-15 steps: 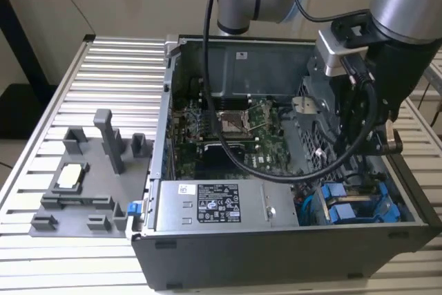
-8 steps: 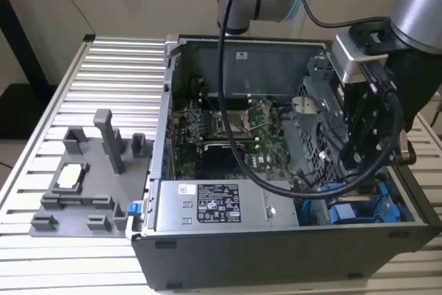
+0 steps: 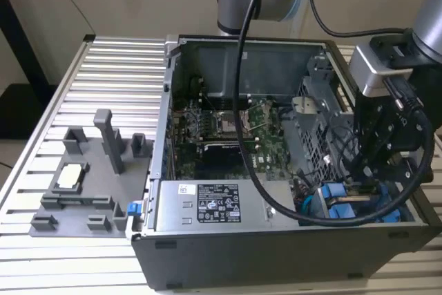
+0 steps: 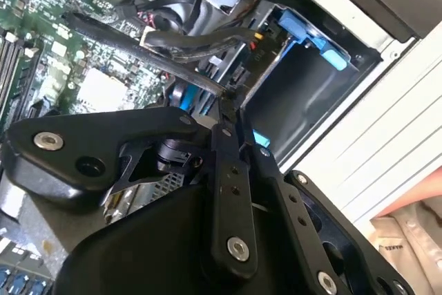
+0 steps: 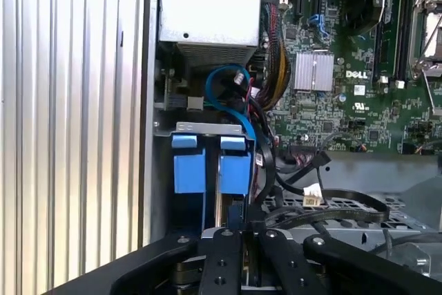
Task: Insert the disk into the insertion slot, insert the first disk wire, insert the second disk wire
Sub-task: 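Insert the second disk wire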
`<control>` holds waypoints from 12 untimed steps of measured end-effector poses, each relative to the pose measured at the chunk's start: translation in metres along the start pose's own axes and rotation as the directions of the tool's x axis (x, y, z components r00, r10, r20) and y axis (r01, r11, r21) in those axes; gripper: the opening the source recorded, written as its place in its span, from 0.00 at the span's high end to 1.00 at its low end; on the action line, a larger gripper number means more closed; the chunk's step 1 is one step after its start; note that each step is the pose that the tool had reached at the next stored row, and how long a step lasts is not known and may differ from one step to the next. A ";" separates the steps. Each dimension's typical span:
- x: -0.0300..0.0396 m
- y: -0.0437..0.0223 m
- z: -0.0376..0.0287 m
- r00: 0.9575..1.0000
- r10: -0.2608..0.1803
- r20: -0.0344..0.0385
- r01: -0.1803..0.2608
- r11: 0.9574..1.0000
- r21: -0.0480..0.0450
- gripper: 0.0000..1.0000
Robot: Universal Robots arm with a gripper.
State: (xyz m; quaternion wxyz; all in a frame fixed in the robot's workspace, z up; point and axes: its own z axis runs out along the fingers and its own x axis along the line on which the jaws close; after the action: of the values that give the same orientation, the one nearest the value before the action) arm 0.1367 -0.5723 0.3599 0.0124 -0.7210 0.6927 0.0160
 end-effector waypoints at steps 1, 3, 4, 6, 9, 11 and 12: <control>0.0017 -0.0008 0.0006 1.000 0.000 0.000 0.000 1.000 -0.004 0.84; 0.0022 -0.0008 0.0025 1.000 0.000 0.000 0.000 1.000 -0.004 0.84; 0.0023 -0.0008 0.0034 1.000 0.000 0.000 0.000 1.000 -0.004 0.84; 0.0023 -0.0009 0.0052 1.000 0.000 0.003 0.000 1.000 -0.004 0.84; 0.0024 -0.0010 0.0069 1.000 0.000 0.010 0.000 1.000 -0.004 0.84; 0.0023 -0.0012 0.0081 1.000 0.000 0.015 0.000 1.000 -0.004 0.84; 0.0022 -0.0015 0.0088 1.000 0.000 0.018 0.000 1.000 -0.004 0.84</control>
State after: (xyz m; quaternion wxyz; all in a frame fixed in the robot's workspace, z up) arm 0.1383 -0.5741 0.3510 0.0172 -0.7208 0.6925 0.0237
